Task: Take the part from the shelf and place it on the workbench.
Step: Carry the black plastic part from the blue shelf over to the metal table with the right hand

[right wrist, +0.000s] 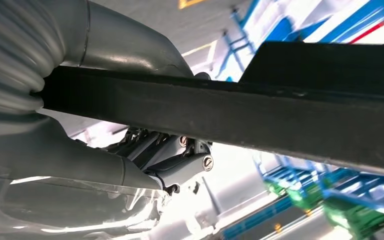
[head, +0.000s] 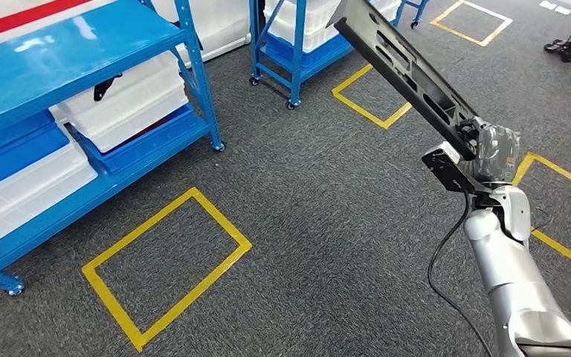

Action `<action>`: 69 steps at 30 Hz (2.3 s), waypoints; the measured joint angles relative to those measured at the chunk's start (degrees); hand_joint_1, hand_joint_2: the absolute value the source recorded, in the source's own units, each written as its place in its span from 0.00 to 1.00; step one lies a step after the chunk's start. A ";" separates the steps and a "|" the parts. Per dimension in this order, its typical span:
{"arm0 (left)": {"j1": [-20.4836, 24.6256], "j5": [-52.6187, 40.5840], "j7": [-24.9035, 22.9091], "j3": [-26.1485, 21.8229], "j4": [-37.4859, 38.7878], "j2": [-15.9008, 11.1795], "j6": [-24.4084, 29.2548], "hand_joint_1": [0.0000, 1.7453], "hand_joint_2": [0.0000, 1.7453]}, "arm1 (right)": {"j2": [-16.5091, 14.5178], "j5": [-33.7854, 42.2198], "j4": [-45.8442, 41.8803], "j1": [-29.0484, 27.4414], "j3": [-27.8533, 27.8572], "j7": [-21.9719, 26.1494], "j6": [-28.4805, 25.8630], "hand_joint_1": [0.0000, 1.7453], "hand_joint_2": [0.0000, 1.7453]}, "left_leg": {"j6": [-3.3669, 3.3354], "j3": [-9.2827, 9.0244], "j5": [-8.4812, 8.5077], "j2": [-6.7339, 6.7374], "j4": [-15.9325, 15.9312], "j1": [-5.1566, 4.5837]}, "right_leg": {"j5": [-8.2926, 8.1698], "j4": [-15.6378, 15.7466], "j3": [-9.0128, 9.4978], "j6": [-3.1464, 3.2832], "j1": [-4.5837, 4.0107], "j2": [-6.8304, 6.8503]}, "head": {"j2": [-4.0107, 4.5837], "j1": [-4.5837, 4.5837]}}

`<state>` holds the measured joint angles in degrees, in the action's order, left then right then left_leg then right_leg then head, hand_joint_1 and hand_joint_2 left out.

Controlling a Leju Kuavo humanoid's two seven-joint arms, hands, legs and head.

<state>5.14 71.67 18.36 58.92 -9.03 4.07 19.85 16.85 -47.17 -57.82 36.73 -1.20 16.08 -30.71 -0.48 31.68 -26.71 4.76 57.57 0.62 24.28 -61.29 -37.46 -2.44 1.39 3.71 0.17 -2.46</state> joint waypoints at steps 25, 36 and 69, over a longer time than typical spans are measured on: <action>-0.32 0.68 -0.16 0.07 0.02 0.37 0.06 0.00 1.00 | 3.21 -9.15 0.08 -1.70 -0.97 -4.85 -3.76 1.00 1.00 | -1.42 0.08 0.25 -4.05 -0.26 -0.19 | 4.99 -10.77 -7.00 0.27 -0.20 -4.18 | 0.00 -0.02; 0.18 1.27 0.03 0.34 0.02 0.97 -0.01 0.00 1.00 | 4.91 -33.02 3.24 1.71 -1.16 -16.68 -6.89 1.00 1.00 | 0.83 -0.50 -2.18 1.30 1.00 -0.75 | -0.40 3.14 0.89 2.17 -0.93 -2.03 | 0.01 -0.01; 0.16 2.19 0.90 1.42 0.02 0.60 -0.35 0.00 1.00 | 10.35 -41.20 20.32 14.88 -6.16 -22.35 -7.39 1.00 1.00 | 0.67 2.86 -4.94 -2.70 7.25 -0.81 | -0.32 3.76 1.69 2.60 -0.98 -3.08 | 0.01 -0.04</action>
<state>5.30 73.86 19.26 60.34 -9.01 4.67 19.50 27.20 -88.37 -37.50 51.60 -7.37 -6.27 -38.10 0.19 34.54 -31.66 2.06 64.82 -0.19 23.96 -57.53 -35.77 0.16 0.41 0.63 0.17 -2.50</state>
